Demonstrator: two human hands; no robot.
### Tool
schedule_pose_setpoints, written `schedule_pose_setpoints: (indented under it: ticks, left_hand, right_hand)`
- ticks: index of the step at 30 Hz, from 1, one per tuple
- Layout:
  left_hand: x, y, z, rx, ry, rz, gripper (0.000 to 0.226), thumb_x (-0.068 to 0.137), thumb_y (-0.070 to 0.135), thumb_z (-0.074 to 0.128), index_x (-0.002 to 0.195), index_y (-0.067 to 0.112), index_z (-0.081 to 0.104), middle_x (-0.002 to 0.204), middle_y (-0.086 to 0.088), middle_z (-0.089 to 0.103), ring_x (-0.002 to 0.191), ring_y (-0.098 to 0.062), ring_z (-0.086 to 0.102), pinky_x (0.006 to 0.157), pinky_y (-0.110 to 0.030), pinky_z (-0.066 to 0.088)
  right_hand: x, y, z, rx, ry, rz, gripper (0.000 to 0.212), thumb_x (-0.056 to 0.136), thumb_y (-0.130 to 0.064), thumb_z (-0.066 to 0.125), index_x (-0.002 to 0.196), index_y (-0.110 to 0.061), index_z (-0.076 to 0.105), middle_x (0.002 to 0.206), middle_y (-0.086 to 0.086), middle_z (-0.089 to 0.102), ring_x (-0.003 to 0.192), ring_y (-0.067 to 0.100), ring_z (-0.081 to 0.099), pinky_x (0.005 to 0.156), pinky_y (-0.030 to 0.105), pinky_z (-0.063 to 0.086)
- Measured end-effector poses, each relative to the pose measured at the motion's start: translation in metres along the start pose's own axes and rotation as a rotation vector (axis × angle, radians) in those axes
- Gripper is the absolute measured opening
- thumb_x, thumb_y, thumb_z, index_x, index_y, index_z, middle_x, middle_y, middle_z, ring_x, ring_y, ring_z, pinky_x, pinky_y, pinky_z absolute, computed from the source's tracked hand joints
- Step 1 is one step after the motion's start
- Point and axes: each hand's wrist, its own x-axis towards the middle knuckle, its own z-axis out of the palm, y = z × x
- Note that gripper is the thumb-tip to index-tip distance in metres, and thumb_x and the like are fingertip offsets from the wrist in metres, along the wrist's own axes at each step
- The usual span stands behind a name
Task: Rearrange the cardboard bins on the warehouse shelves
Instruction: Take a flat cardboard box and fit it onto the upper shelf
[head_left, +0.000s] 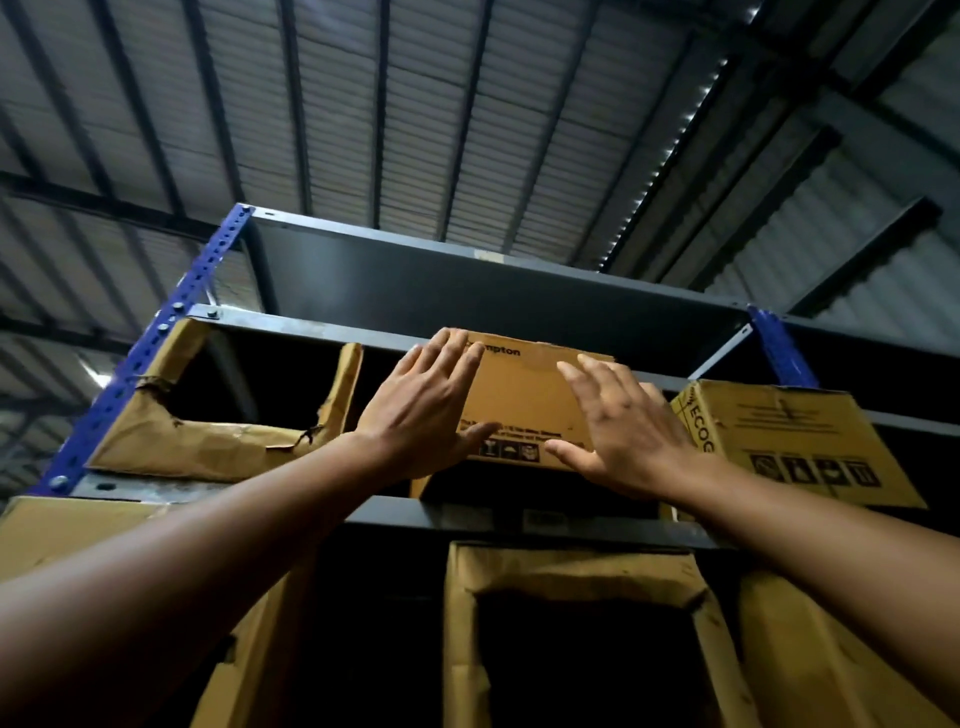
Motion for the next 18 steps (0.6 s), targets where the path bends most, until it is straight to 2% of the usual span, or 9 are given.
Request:
schedule_pose_setpoints:
  ticks: [4, 11, 15, 18]
  left_hand:
    - [0.010, 0.023, 0.016, 0.079, -0.060, 0.021, 0.106, 0.083, 0.079, 0.037, 0.155, 0.010, 0.001, 0.163, -0.013, -0.003, 0.150, -0.027, -0.008, 0.123, -0.044, 0.006]
    - [0.009, 0.042, 0.051, 0.174, -0.131, 0.028, 0.110, 0.082, 0.078, 0.040, 0.154, 0.009, -0.006, 0.161, -0.015, -0.011, 0.148, -0.030, -0.016, 0.122, -0.050, 0.005]
    - [0.011, 0.046, 0.076, 0.199, -0.123, 0.000, 0.106, 0.085, 0.069, 0.047, 0.154, 0.010, -0.008, 0.161, -0.015, -0.012, 0.148, -0.031, -0.017, 0.122, -0.049, 0.005]
    - [0.016, 0.052, 0.092, 0.217, -0.139, 0.012, 0.102, 0.087, 0.057, 0.054, 0.154, 0.012, -0.008, 0.161, -0.015, -0.013, 0.148, -0.031, -0.018, 0.122, -0.049, 0.001]
  right_hand:
    - [-0.012, 0.016, 0.019, 0.008, -0.024, -0.013, 0.100, 0.083, -0.074, 0.042, 0.154, -0.019, 0.000, 0.161, 0.011, 0.006, 0.147, 0.026, 0.012, 0.116, 0.046, 0.023]
    - [-0.016, 0.025, 0.065, -0.013, -0.039, -0.029, 0.106, 0.082, -0.074, 0.044, 0.154, -0.016, -0.007, 0.162, 0.013, -0.004, 0.149, 0.028, 0.002, 0.118, 0.052, 0.017]
    - [-0.008, 0.031, 0.097, -0.078, -0.046, -0.053, 0.108, 0.082, -0.069, 0.052, 0.153, -0.015, -0.009, 0.161, 0.014, -0.006, 0.149, 0.031, -0.001, 0.117, 0.056, 0.016]
    - [0.000, 0.035, 0.120, -0.110, -0.032, -0.002, 0.111, 0.081, -0.058, 0.061, 0.152, -0.017, -0.014, 0.161, 0.016, -0.010, 0.148, 0.036, -0.004, 0.115, 0.060, 0.014]
